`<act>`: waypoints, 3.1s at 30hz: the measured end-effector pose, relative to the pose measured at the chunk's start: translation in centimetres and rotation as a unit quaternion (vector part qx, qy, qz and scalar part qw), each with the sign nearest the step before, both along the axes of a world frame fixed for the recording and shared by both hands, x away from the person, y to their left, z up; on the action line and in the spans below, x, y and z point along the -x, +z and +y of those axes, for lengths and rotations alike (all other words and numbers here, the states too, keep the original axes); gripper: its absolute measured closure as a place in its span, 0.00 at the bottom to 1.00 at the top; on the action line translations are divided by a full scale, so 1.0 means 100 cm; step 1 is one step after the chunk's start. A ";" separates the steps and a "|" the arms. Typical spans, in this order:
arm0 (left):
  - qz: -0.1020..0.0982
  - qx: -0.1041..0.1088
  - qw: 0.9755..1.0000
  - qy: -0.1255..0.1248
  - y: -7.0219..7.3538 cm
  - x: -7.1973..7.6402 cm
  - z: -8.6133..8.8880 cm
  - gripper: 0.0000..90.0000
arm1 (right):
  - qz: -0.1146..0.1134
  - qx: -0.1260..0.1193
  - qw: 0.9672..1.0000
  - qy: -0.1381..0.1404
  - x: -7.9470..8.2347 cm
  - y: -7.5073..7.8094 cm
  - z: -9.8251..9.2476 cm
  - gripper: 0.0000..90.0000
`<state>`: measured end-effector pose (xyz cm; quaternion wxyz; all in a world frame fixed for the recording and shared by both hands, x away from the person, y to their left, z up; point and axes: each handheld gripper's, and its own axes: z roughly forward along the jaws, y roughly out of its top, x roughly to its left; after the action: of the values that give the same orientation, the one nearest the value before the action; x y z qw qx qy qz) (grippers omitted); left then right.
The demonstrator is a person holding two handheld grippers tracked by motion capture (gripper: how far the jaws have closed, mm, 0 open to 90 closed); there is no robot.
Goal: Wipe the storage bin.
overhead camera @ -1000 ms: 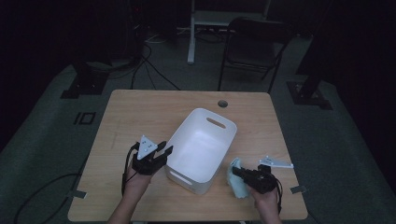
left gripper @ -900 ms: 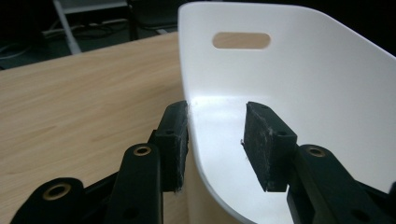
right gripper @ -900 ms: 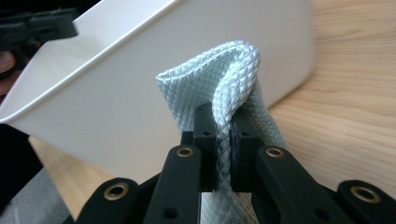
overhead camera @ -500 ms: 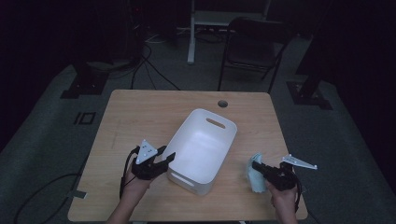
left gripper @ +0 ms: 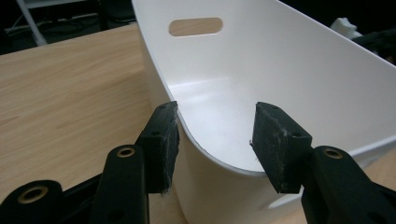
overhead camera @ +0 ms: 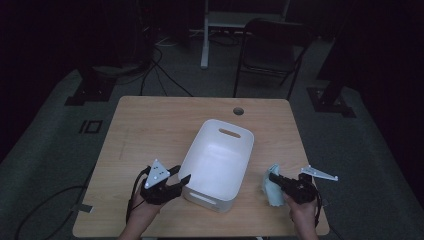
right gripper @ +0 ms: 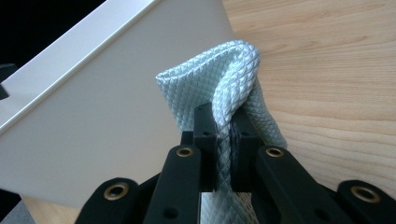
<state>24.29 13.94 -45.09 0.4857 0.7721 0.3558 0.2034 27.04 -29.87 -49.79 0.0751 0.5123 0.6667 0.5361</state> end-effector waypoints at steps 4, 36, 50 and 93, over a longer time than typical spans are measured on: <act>0.002 0.001 1.000 -0.017 0.001 0.008 -0.006 0.56 | 0.004 -0.005 1.000 -0.002 -0.001 -0.002 -0.001 0.93; 0.006 0.002 0.995 -0.100 0.006 0.033 -0.036 0.52 | 0.005 -0.007 1.000 -0.005 -0.002 -0.002 -0.004 0.93; -0.007 0.015 0.993 -0.115 0.030 0.011 -0.039 0.47 | 0.000 -0.009 1.000 -0.008 0.000 0.000 -0.008 0.93; 0.015 -0.011 0.998 -0.062 0.022 -0.169 -0.066 0.38 | -0.002 -0.011 1.000 -0.007 0.002 0.000 -0.013 0.93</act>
<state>41.22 7.34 -42.94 0.4832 0.8013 0.3117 0.1654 26.84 -31.18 -49.81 0.0746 0.5161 0.6574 0.5440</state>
